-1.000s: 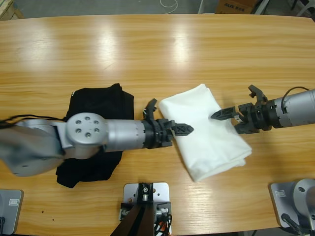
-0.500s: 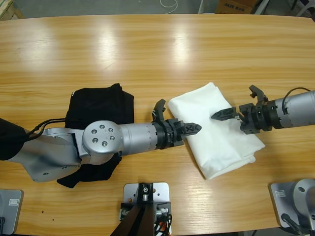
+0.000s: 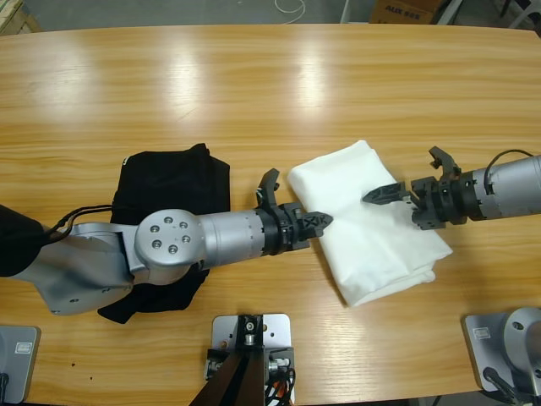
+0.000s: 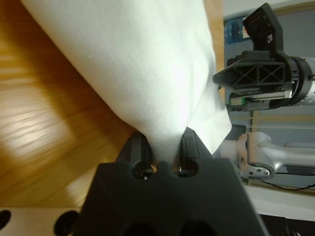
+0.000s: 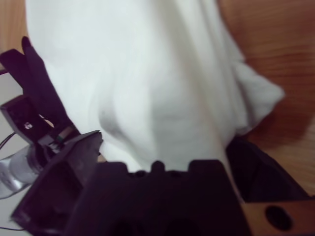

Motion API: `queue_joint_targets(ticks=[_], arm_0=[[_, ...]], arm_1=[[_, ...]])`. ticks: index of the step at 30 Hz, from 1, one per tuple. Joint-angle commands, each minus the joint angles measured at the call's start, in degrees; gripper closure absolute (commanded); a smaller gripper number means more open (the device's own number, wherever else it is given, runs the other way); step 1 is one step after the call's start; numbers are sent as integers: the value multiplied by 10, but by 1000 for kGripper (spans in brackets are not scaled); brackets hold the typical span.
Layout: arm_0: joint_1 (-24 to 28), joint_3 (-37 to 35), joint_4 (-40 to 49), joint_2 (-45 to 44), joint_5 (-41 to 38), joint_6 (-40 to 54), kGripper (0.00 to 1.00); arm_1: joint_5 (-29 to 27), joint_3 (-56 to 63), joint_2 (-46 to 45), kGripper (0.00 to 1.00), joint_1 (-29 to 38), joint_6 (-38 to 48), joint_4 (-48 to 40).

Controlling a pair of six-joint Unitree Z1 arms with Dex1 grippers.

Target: Fold clothes

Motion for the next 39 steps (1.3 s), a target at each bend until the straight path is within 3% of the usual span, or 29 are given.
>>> queue_joint_targets(ticks=[1,4,7,15,18,22,30,39], arm_0=[[8,21,-19,33,9,6,1000],[8,23,-20,35,9,6,1000],[8,25,-20,35,9,6,1000],[8,26,-20,39,9,4,1000],[9,24,-22,39,9,3,1000],[11,24,-33,38,9,6,1000],[25,18,-43,25,-26,34,1000],[46,48,-27,-28,-43,73,1000]], arm_1=[[-13,32,62,215,1,39,-26],[-9,38,65,73,1,39,-27],[5,45,70,62,2,38,-41],[56,77,123,309,2,33,-133],[61,83,133,507,2,33,-156],[61,91,132,985,2,32,-188],[81,92,91,1000,6,31,-231],[85,78,31,1000,49,37,-149]])
